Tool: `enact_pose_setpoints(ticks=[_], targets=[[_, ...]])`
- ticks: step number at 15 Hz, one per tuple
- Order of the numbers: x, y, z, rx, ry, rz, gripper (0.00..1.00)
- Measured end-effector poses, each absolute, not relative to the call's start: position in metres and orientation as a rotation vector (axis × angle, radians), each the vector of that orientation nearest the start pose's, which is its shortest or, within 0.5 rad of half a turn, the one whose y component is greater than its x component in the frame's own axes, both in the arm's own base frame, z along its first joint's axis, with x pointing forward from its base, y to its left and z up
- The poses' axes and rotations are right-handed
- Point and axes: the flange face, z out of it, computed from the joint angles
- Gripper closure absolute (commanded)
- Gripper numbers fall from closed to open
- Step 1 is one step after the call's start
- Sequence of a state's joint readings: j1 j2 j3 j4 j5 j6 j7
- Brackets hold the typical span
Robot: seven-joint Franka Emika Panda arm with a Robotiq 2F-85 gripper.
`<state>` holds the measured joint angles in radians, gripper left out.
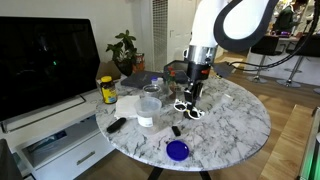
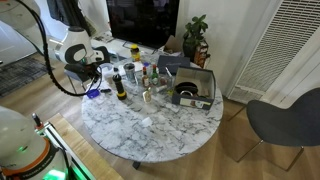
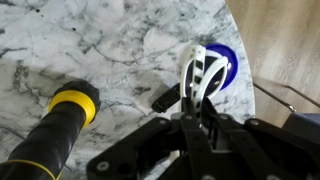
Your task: Move the white sunglasses to the left
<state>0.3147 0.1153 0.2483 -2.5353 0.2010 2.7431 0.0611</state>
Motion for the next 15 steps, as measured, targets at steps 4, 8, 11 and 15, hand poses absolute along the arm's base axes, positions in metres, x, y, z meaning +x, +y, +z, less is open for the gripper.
enact_pose_setpoints(ticks=[4, 8, 11, 15], targets=[[0.444, 0.245, 0.226, -3.02, -0.427, -0.114, 0.97], [0.486, 0.243, 0.212, -3.049, -0.397, -0.154, 0.97], [0.508, 0.242, 0.197, -3.058, -0.386, -0.156, 0.97], [0.528, 0.243, 0.174, -3.081, -0.401, -0.154, 0.97]])
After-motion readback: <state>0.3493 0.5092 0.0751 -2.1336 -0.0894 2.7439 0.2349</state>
